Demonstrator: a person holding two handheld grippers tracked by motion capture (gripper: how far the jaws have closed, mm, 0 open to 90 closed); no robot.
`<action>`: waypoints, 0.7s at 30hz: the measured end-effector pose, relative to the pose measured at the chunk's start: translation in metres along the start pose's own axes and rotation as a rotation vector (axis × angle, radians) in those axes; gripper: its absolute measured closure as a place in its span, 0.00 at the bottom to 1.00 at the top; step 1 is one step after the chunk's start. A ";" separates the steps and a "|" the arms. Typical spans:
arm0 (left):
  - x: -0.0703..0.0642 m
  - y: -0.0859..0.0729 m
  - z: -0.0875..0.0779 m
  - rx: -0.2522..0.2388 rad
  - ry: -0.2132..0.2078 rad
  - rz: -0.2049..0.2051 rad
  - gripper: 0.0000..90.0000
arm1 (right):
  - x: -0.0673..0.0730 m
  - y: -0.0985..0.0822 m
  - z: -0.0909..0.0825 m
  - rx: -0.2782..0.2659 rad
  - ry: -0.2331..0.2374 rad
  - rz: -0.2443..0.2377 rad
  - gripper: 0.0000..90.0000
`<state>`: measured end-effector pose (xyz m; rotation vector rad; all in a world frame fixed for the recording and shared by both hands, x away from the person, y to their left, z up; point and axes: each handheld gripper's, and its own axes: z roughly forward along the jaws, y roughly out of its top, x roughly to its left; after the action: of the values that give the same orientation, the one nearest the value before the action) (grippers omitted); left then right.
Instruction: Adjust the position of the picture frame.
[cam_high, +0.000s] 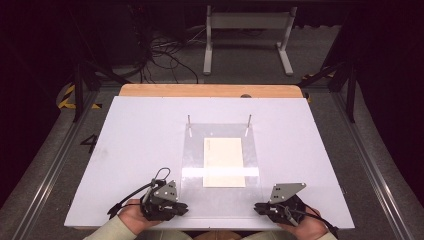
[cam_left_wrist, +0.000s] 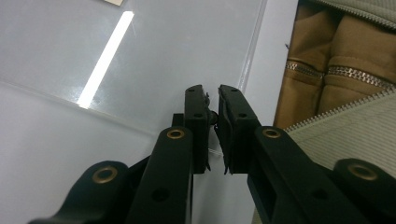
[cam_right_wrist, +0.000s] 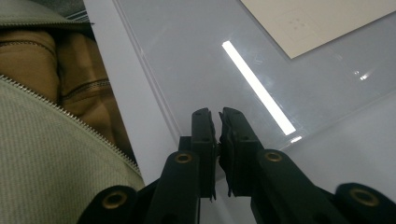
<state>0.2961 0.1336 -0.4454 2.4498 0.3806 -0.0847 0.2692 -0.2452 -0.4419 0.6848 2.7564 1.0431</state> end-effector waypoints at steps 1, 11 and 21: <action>-0.001 0.000 0.000 0.002 -0.005 0.003 0.91 | 0.001 0.000 0.000 0.000 0.003 0.001 0.92; 0.003 0.000 -0.008 -0.030 -0.049 -0.010 0.87 | 0.004 0.000 -0.002 -0.002 0.030 -0.012 0.78; 0.025 0.004 -0.038 -0.340 0.131 -0.130 0.67 | -0.015 0.009 -0.021 -0.184 -0.067 0.075 0.70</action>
<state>0.3197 0.1599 -0.4168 2.0992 0.5631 0.0806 0.2808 -0.2588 -0.4215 0.7853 2.5554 1.2454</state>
